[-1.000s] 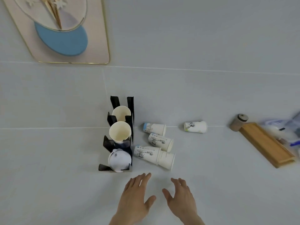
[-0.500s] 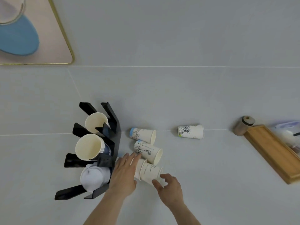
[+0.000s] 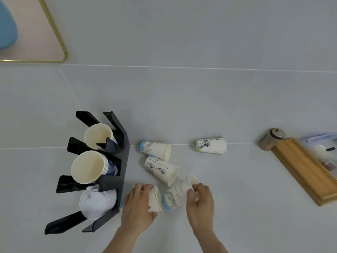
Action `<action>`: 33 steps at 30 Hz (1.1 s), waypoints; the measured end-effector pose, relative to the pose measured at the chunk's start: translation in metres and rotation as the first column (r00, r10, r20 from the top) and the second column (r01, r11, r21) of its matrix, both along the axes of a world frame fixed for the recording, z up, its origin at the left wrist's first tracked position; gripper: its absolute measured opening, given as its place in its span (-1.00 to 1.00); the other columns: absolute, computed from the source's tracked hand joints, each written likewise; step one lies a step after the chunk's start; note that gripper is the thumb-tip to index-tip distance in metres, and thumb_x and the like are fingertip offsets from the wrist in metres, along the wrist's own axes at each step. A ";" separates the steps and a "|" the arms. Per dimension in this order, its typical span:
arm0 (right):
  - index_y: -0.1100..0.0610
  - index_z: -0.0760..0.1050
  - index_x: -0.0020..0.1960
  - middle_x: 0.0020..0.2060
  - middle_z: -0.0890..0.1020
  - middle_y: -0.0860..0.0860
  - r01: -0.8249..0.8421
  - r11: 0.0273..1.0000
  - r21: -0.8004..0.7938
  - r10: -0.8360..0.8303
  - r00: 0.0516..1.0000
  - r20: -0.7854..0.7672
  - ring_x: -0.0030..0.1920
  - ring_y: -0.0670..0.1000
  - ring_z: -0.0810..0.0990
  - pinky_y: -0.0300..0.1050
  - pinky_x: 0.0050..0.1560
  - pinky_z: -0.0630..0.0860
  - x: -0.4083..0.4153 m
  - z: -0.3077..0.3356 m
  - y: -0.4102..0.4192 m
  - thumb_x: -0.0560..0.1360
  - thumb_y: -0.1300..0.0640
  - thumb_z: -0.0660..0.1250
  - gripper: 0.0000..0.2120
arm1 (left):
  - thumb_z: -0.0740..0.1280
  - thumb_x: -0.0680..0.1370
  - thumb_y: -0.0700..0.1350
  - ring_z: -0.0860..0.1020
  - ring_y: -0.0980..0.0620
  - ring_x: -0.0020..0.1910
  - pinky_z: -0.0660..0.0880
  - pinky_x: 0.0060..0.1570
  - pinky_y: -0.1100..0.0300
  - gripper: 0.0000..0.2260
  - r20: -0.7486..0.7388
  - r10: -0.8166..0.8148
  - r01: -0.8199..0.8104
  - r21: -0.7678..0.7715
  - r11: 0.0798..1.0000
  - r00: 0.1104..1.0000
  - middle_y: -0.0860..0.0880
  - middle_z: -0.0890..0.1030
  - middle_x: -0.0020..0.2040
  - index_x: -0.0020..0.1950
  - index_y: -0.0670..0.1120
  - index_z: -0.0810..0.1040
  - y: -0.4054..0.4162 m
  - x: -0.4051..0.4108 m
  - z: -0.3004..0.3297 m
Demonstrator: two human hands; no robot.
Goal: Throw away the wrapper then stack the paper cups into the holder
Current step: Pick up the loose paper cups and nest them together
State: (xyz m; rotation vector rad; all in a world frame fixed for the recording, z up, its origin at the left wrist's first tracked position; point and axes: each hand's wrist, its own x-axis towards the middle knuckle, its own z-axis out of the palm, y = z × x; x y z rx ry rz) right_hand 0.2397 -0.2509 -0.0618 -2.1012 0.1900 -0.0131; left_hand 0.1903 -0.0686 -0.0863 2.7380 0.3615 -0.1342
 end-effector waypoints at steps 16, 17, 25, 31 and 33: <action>-0.05 0.46 0.41 0.53 0.37 -0.05 -0.442 0.867 -0.231 0.497 0.802 0.331 0.46 -0.08 0.42 -0.09 0.14 0.61 -0.023 0.025 0.028 0.53 -0.19 0.29 -0.51 | 0.59 0.18 0.06 0.60 0.18 0.07 0.64 0.04 0.01 -0.26 0.085 0.446 -0.229 -0.764 0.603 0.891 0.28 0.60 0.07 0.16 0.46 0.24 -0.034 -0.014 0.013; -0.07 0.37 0.50 0.50 0.41 -0.09 -0.448 0.869 -0.211 0.493 0.820 0.291 0.42 -0.10 0.46 -0.08 0.21 0.59 -0.027 0.020 0.029 0.55 -0.25 0.24 -0.43 | 0.61 0.18 0.04 0.59 0.17 0.09 0.64 0.06 0.01 -0.23 0.084 0.459 -0.239 -0.762 0.601 0.885 0.30 0.58 0.08 0.17 0.46 0.23 -0.032 -0.018 0.012; -0.10 0.38 0.51 0.24 0.60 -0.20 -0.515 0.796 -0.316 0.568 0.817 0.097 0.19 -0.12 0.58 -0.16 0.10 0.58 -0.041 -0.004 0.036 0.53 -0.28 0.18 -0.41 | 0.63 0.15 0.05 0.49 0.23 0.19 0.42 -0.01 0.38 -0.03 0.114 0.440 -0.254 -0.679 0.689 0.891 0.38 0.42 0.29 0.45 0.30 0.21 -0.018 -0.046 0.008; 0.01 0.55 0.25 0.07 0.70 -0.03 -0.109 0.994 0.033 0.114 0.958 -0.264 0.00 -0.02 0.66 -0.07 0.06 0.57 -0.003 -0.001 0.048 0.53 -0.17 0.36 -0.62 | 0.62 0.18 0.08 0.46 0.25 0.18 0.40 0.03 0.36 -0.13 0.148 0.443 -0.275 -0.601 0.751 0.884 0.44 0.40 0.26 0.39 0.28 0.26 -0.010 -0.054 0.015; 0.06 0.51 0.33 0.07 0.69 0.02 -0.115 0.992 0.058 0.128 0.891 -0.436 -0.02 0.06 0.69 0.00 0.00 0.66 0.010 -0.008 0.056 0.47 -0.25 0.38 -0.45 | 0.61 0.18 0.08 0.47 0.22 0.22 0.44 0.07 0.29 -0.11 0.145 0.436 -0.276 -0.592 0.757 0.888 0.40 0.40 0.28 0.42 0.24 0.25 -0.009 -0.056 0.013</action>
